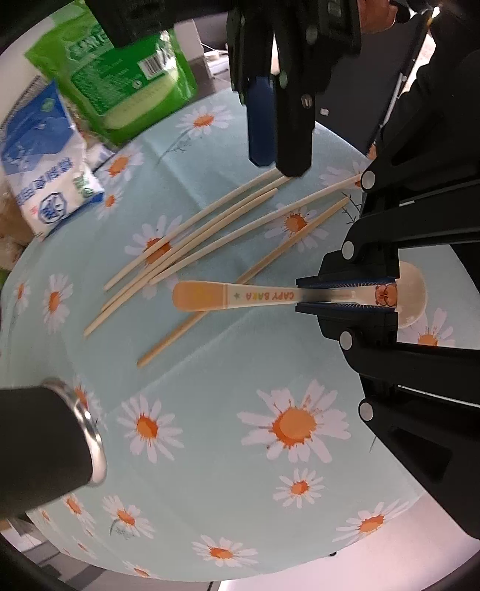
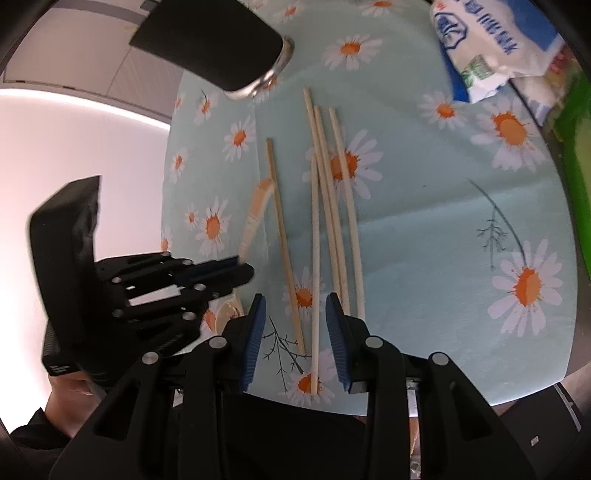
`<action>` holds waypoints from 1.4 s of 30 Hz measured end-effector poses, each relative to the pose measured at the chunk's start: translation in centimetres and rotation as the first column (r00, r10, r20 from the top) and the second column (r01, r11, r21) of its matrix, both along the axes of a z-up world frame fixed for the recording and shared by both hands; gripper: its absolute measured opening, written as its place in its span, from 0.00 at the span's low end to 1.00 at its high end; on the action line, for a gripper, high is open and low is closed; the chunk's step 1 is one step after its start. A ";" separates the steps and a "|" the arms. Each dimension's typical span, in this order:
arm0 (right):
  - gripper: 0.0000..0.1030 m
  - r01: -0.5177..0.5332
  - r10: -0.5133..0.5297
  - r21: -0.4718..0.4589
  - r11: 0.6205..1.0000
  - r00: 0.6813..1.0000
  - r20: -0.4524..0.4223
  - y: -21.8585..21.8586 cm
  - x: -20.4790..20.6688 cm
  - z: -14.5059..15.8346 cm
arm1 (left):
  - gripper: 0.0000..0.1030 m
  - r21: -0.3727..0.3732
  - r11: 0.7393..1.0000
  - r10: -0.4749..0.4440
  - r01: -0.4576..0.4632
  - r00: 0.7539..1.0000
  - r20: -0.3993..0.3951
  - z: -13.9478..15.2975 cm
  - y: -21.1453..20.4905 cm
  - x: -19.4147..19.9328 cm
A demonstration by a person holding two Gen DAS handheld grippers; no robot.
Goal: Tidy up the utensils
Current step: 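Grasp the cartoon wooden spoon handle with the left gripper while the right grasps a chopstick, then lift the spoon and chopstick and carry both toward the black holder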
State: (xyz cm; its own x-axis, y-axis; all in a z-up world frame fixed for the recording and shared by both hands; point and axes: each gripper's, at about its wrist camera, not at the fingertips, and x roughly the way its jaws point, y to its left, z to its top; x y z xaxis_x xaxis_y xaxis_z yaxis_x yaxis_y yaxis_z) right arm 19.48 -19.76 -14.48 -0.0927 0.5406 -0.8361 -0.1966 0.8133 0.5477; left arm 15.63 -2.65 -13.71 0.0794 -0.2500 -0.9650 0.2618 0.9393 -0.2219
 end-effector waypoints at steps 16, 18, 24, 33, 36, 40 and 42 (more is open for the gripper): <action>0.22 -0.083 0.076 -0.249 0.965 0.996 -0.038 5.2 2.5 -2.4 | 0.06 -0.240 0.967 0.124 -0.081 0.977 0.171 4.9 6.6 -3.6; 0.20 -0.095 0.086 -0.284 0.954 0.995 -0.043 5.9 2.6 -2.7 | 0.06 -0.253 0.964 0.139 -0.086 0.971 0.197 5.1 7.3 -3.8; 0.14 -0.113 0.106 -0.390 0.914 0.994 -0.039 7.8 3.2 -2.8 | 0.06 -0.309 0.946 0.178 -0.102 0.957 0.230 5.2 8.7 -4.0; 0.06 -0.117 0.138 -0.519 0.847 0.990 0.001 11.1 3.3 -3.1 | 0.06 -0.357 0.930 0.190 -0.085 0.943 0.272 6.1 11.0 -4.7; 0.05 -0.108 0.131 -0.528 0.842 0.991 0.008 11.6 3.0 -3.1 | 0.06 -0.369 0.927 0.184 -0.072 0.942 0.280 6.2 11.1 -4.6; 0.05 -0.093 0.115 -0.518 0.850 0.993 0.011 11.2 1.7 -2.9 | 0.06 -0.368 0.928 0.167 -0.051 0.942 0.291 6.4 10.9 -4.3; 0.05 -0.082 0.105 -0.500 0.862 0.994 0.017 9.8 1.5 -1.8 | 0.06 -0.367 0.929 0.161 -0.044 0.942 0.294 6.5 10.9 -4.1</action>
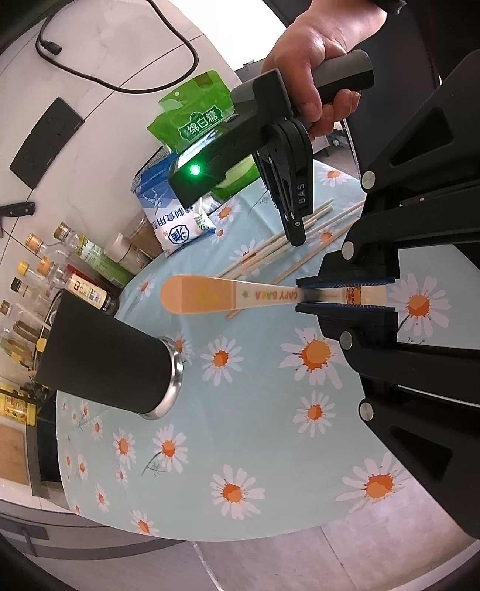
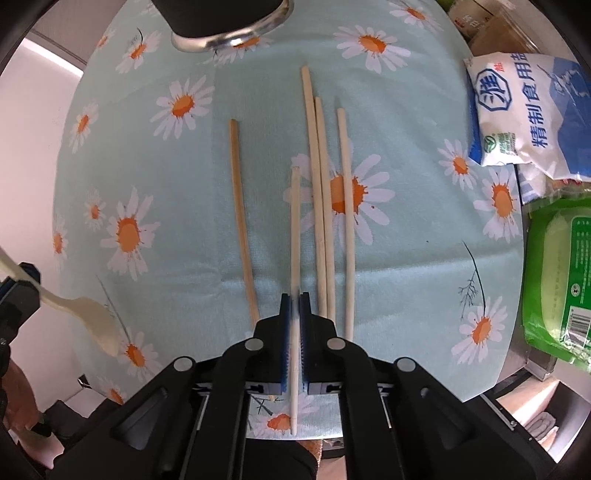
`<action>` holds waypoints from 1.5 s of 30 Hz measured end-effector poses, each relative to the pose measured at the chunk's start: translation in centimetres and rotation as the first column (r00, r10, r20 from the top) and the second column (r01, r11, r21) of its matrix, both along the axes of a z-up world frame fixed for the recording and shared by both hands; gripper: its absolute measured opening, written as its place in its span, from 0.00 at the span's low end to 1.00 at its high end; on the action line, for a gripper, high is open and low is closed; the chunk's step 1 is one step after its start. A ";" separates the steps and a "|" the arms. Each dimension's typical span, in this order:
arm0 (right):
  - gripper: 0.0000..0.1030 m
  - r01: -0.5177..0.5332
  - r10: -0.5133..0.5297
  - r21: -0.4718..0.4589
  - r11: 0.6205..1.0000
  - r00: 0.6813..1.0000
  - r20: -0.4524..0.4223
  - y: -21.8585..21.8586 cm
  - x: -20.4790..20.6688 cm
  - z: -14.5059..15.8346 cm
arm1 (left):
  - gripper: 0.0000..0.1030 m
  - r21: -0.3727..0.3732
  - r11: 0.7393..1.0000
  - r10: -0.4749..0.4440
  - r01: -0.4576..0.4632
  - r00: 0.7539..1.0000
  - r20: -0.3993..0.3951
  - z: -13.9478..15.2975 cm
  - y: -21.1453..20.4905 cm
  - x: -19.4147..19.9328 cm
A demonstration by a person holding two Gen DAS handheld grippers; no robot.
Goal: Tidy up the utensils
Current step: 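Lift the spoon and chopstick and carry both toward the black holder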
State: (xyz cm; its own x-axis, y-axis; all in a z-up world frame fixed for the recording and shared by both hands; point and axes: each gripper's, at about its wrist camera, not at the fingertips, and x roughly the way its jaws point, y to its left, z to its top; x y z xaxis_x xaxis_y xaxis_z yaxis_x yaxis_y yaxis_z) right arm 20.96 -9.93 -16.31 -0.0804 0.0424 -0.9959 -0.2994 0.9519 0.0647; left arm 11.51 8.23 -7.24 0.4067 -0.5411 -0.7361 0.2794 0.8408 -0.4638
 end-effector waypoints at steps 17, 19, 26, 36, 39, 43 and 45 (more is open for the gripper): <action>0.05 -0.015 -0.027 0.255 0.967 0.986 0.163 -2.0 1.0 7.5 | 0.06 0.063 0.998 0.014 -0.020 0.996 0.084 3.5 -1.3 1.9; 0.06 -0.030 -0.027 0.307 0.951 0.983 0.180 -2.1 1.4 8.4 | 0.06 0.073 0.997 0.020 -0.028 0.994 0.104 4.3 -1.5 2.2; 0.06 -0.127 -0.013 0.457 0.880 0.956 0.292 -1.6 2.8 12.2 | 0.06 0.089 0.994 0.052 -0.068 0.983 0.176 7.0 -2.2 3.5; 0.06 -0.267 -0.030 0.612 0.745 0.903 0.429 -1.3 5.8 16.3 | 0.06 0.084 0.986 0.114 -0.142 0.956 0.271 11.2 -2.5 6.0; 0.06 -0.297 -0.068 0.632 0.716 0.871 0.487 -1.6 7.0 17.6 | 0.06 0.097 0.981 0.133 -0.168 0.947 0.292 12.2 -2.4 7.1; 0.06 -0.326 -0.122 0.655 0.682 0.833 0.540 -2.0 8.6 18.9 | 0.06 0.094 0.976 0.154 -0.194 0.933 0.325 13.5 -2.2 8.6; 0.06 -0.350 -0.137 0.663 0.662 0.813 0.566 -2.1 9.6 19.6 | 0.06 0.096 0.973 0.166 -0.209 0.927 0.335 14.0 -2.2 9.5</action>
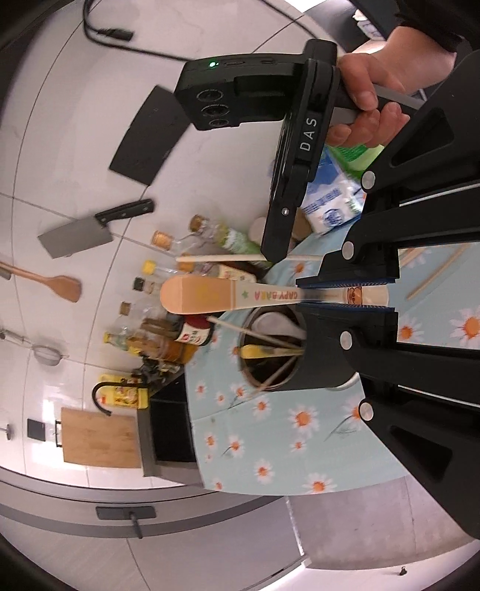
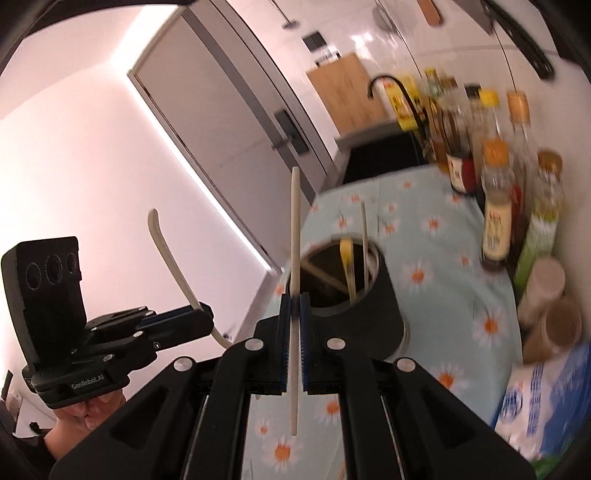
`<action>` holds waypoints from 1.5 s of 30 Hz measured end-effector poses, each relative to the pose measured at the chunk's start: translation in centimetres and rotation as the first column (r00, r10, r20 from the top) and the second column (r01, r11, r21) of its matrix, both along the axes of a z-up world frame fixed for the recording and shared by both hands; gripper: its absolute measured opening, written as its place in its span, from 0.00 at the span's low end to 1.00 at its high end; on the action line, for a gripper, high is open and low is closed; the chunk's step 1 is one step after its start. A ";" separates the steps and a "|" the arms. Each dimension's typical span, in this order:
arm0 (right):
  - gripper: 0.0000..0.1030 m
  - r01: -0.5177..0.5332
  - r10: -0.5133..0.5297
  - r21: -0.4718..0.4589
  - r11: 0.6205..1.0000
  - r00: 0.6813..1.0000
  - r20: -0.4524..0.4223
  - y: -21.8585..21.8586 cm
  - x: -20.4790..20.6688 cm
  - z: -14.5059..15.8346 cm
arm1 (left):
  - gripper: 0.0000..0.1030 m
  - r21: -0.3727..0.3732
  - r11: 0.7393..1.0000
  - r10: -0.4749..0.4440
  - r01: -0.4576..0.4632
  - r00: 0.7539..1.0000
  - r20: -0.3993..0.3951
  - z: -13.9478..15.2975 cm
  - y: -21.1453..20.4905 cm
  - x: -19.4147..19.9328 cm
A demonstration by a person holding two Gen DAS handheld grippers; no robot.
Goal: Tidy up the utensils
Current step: 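Lift the spoon and chopstick and carry both toward the black holder, then lower the spoon and chopstick into the black holder and open both grippers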
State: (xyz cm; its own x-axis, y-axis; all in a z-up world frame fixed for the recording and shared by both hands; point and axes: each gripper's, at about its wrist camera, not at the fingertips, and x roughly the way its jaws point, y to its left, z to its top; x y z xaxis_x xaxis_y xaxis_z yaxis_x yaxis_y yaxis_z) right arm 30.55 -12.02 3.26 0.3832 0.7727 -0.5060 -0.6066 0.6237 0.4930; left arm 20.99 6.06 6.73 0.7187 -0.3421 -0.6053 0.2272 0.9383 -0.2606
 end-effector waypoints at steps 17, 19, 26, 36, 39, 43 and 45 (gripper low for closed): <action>0.06 0.017 -0.058 0.152 0.988 0.961 0.271 1.1 4.6 4.3 | 0.06 0.041 0.993 0.105 -0.108 0.991 0.078 2.8 1.1 6.4; 0.06 0.024 -0.069 0.160 0.987 0.957 0.282 1.1 4.9 4.3 | 0.06 0.036 0.993 0.107 -0.110 0.991 0.078 2.9 1.1 6.7; 0.06 0.035 -0.082 0.149 0.988 0.943 0.321 1.6 6.0 2.7 | 0.06 0.031 0.990 0.135 -0.138 0.988 0.079 1.6 1.3 8.0; 0.06 0.053 -0.088 0.141 0.989 0.961 0.261 1.8 6.8 -0.7 | 0.06 0.072 0.990 0.117 -0.119 0.993 0.024 -2.1 0.0 9.3; 0.06 0.055 -0.084 0.121 0.991 0.964 0.253 2.0 6.8 -1.4 | 0.06 0.067 0.991 0.114 -0.114 0.993 -0.001 -3.1 -0.1 9.4; 0.06 0.055 -0.078 0.102 0.993 0.969 0.234 2.3 6.7 -2.3 | 0.07 0.095 0.988 0.128 -0.124 0.991 -0.027 -4.1 -0.3 9.6; 0.06 0.053 -0.074 0.096 0.994 0.971 0.229 2.5 6.6 -2.7 | 0.07 0.088 0.989 0.125 -0.121 0.991 -0.042 -4.5 -0.2 9.5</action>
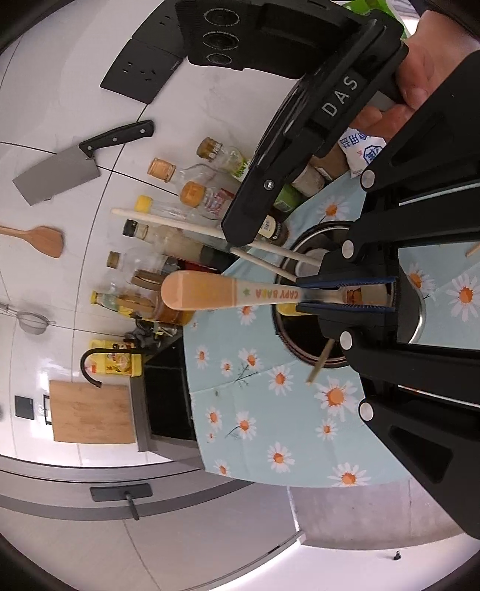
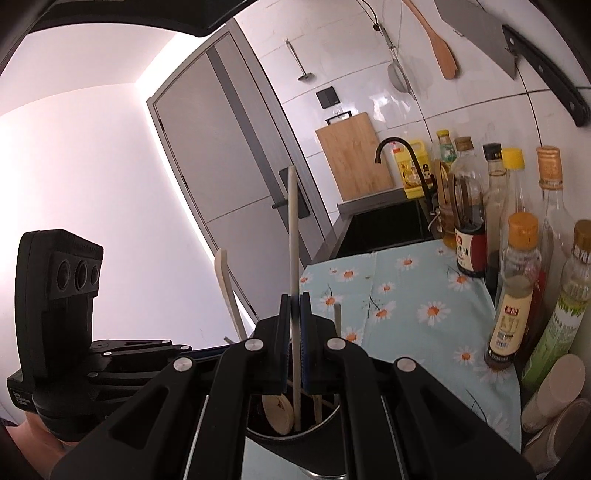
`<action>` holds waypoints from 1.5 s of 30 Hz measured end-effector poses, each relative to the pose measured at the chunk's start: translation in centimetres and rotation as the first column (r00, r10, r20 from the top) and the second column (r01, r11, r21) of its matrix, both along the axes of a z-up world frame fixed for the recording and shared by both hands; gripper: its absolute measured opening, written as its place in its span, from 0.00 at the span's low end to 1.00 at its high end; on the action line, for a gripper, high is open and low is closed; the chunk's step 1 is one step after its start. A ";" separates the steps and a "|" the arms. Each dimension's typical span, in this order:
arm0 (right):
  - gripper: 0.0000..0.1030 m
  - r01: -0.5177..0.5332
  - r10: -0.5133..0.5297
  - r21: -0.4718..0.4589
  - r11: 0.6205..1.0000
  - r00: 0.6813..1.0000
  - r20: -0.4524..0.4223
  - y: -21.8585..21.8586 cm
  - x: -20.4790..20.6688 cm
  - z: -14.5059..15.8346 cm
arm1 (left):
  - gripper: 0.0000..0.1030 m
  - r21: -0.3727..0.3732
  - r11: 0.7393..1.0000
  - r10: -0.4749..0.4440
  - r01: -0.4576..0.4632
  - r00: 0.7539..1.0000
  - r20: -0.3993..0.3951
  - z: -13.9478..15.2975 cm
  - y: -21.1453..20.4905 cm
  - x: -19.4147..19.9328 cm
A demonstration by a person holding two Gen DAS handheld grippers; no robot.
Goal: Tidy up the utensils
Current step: 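Lower the spoon and chopstick into the black holder and open both grippers, then move both open grippers back over the remaining chopsticks on the table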
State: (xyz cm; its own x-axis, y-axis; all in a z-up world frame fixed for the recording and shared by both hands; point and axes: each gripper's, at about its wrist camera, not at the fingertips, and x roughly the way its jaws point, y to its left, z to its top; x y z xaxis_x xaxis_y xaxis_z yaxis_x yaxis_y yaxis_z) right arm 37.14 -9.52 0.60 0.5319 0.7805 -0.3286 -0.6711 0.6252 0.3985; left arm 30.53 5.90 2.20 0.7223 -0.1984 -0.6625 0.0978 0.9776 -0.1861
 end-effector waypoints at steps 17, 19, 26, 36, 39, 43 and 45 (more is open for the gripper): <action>0.28 0.021 -0.020 0.013 1.000 0.999 -0.031 -1.0 -0.6 0.7 | 0.25 -0.017 1.000 0.007 -0.006 1.000 0.030 1.1 0.5 -1.5; 0.28 0.020 -0.020 0.006 1.000 0.999 -0.026 -1.1 -0.9 0.9 | 0.25 -0.021 1.000 0.010 -0.010 1.000 0.029 1.1 0.6 -1.7; 0.29 0.004 -0.004 0.006 1.000 0.998 -0.057 -1.7 -1.4 1.5 | 0.25 -0.023 1.000 0.014 -0.013 0.999 0.037 1.7 0.6 -2.6; 0.35 0.015 -0.025 -0.083 0.996 0.993 -0.117 -3.7 -3.4 2.9 | 0.26 -0.041 0.998 -0.035 0.037 0.998 0.050 2.8 0.2 -5.9; 0.35 0.014 -0.031 -0.129 0.992 0.991 -0.131 -4.2 -4.7 3.0 | 0.26 -0.049 0.997 -0.056 0.059 0.997 0.048 2.6 0.0 -7.2; 0.43 -0.006 -0.033 -0.207 0.978 0.982 -0.185 -4.7 -6.5 2.3 | 0.26 -0.043 0.995 -0.094 0.095 0.995 0.036 1.8 -0.5 -8.9; 0.43 -0.011 -0.040 -0.241 0.970 0.978 -0.204 -4.9 -7.4 1.7 | 0.26 -0.057 0.992 -0.109 0.110 0.994 0.019 1.2 -0.6 -9.7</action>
State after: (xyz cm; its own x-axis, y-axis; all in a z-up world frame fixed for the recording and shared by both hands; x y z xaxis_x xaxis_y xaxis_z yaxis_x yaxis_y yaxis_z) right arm 29.73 -14.45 2.33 0.4433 0.6581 -0.6086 -0.5804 0.7282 0.3645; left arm 20.81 5.30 3.37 0.7043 -0.3144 -0.6365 0.2072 0.9486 -0.2394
